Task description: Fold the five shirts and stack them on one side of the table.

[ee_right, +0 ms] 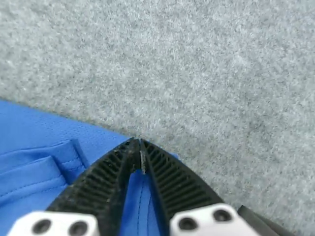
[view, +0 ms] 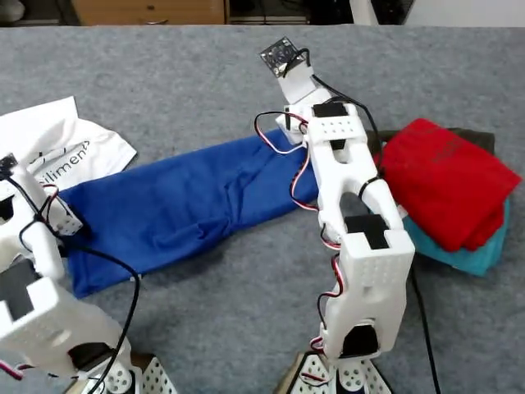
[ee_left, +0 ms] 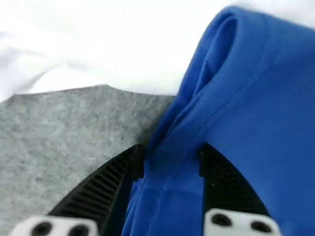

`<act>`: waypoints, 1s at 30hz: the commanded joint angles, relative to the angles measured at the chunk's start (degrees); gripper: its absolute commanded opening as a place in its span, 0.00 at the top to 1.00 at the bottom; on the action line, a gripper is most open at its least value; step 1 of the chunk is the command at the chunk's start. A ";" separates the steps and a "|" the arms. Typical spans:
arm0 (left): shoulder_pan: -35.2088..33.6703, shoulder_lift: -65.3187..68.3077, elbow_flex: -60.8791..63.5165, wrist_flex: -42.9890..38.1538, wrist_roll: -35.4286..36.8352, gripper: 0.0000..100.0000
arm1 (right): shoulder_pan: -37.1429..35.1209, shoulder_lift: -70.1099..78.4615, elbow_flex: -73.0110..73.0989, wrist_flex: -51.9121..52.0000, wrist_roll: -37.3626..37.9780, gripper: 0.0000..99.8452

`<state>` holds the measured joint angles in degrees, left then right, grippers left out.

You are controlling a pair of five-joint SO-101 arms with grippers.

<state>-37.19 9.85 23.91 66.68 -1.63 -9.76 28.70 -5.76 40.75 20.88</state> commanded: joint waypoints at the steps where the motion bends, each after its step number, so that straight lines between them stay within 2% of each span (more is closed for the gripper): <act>1: -0.09 3.12 -2.64 -0.70 0.09 0.81 | 1.36 -0.22 0.13 -1.32 0.44 0.99; 5: -0.18 4.00 -3.52 -0.53 0.09 0.81 | 1.36 -0.22 0.13 -1.32 0.44 0.99; 11: 0.18 4.18 -3.25 -0.79 0.09 0.96 | 2.24 -1.10 -0.04 -0.79 0.35 0.99; 16: 0.18 3.56 -4.66 1.14 0.00 0.98 | 5.49 -10.77 0.13 2.02 0.35 0.99; 21: 0.26 3.65 -16.26 12.31 -0.18 0.98 | 11.65 -22.90 1.19 3.16 -0.18 0.99; 24: 2.37 3.65 -25.58 19.43 -0.26 0.98 | 14.11 -29.41 0.75 0.00 -3.87 0.99; 30: 14.07 4.09 -42.81 32.88 0.00 0.98 | 17.98 -34.86 6.81 -11.78 -5.19 0.99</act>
<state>-28.84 14.15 -9.58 94.64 -1.71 5.54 -1.80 -1.01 34.68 16.40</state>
